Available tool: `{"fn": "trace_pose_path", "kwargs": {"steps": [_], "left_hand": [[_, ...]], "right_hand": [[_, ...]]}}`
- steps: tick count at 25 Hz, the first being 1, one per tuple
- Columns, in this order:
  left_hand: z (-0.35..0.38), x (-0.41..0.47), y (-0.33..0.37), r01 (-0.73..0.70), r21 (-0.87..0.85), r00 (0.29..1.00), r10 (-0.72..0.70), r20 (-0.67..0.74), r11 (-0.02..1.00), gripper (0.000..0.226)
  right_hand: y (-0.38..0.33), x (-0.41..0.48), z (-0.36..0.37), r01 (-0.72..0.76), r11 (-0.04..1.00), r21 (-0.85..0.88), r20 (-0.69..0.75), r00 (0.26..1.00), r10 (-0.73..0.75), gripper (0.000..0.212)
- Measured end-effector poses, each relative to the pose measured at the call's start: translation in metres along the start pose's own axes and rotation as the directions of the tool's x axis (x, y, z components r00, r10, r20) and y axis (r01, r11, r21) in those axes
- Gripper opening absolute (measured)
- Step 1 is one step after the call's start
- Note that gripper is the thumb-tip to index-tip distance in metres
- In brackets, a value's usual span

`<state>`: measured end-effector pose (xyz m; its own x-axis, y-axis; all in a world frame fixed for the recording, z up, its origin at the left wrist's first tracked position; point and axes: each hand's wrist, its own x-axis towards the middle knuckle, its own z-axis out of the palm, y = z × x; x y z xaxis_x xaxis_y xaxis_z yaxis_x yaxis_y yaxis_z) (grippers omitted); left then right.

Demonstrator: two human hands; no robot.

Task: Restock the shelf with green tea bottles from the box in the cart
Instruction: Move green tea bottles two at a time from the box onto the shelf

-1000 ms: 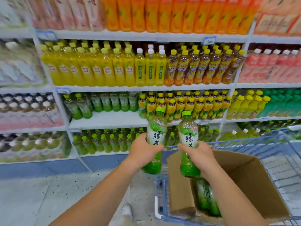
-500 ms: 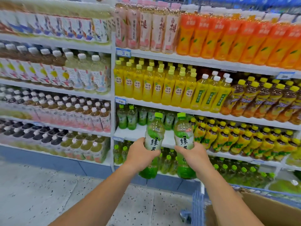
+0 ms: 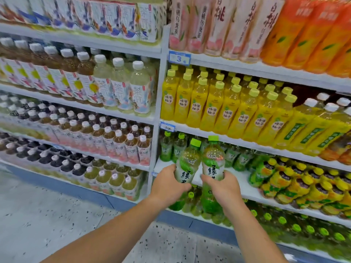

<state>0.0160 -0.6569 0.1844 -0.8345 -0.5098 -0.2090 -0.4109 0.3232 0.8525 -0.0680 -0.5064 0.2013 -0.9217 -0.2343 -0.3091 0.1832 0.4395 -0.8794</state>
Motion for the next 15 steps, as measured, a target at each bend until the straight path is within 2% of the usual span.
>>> {"fn": "trace_pose_path", "kwargs": {"steps": [2, 6, 12, 15], "left_hand": [[0.008, 0.025, -0.008, -0.01, -0.029, 1.0, 0.009, -0.02, 1.0, 0.04], [0.035, 0.074, -0.027, -0.042, -0.049, 0.998, 0.04, -0.043, 0.998, 0.025], [0.101, 0.153, -0.086, -0.042, -0.02, 0.995, 0.04, -0.088, 0.999, 0.035], [0.124, 0.188, -0.112, -0.126, -0.009, 0.987, 0.125, -0.105, 0.992, 0.031]], "right_hand": [[0.003, 0.027, 0.011, -0.016, 1.0, 0.008, -0.004, 1.0, 0.016, 0.042], [0.024, 0.083, 0.02, -0.021, 1.0, -0.017, -0.013, 1.0, 0.021, 0.039], [0.097, 0.161, 0.023, -0.015, 0.998, -0.057, -0.065, 0.998, 0.011, 0.03], [0.123, 0.205, 0.035, 0.049, 0.996, -0.08, -0.065, 0.996, -0.055, 0.022]]}}
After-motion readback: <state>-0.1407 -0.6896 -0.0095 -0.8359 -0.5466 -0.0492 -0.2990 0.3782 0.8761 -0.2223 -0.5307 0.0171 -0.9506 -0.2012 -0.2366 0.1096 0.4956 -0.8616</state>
